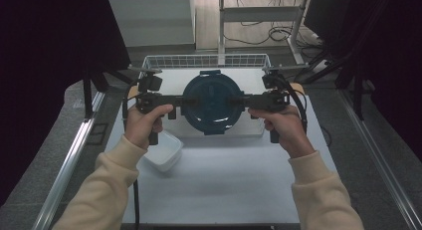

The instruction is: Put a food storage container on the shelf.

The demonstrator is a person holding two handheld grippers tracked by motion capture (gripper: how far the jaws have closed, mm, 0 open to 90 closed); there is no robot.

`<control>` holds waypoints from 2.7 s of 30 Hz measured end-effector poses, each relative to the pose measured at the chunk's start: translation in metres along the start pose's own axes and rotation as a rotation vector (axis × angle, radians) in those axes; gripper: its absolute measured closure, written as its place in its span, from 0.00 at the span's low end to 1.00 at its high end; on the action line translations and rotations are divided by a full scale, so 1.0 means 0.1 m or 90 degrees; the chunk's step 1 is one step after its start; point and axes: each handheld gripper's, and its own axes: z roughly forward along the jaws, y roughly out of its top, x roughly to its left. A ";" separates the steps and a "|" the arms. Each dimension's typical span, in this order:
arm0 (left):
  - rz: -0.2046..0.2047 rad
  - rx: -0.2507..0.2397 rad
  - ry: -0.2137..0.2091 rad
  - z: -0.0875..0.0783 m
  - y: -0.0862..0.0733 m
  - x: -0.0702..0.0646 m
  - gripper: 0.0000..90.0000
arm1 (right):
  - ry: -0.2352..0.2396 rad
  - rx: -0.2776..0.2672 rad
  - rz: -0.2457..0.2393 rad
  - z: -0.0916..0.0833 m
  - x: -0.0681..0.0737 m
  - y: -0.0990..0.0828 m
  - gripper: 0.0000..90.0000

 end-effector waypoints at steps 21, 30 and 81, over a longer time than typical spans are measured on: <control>-0.025 0.007 -0.019 0.05 0.32 0.20 0.41 | -0.007 0.019 0.000 0.12 -0.08 0.39 0.44; -0.028 0.012 -0.013 0.10 0.44 0.26 0.41 | -0.007 0.022 0.008 0.17 -0.16 0.49 0.44; -0.151 0.032 -0.014 0.47 0.88 0.99 0.39 | 0.023 0.041 0.135 0.75 -0.76 0.83 0.40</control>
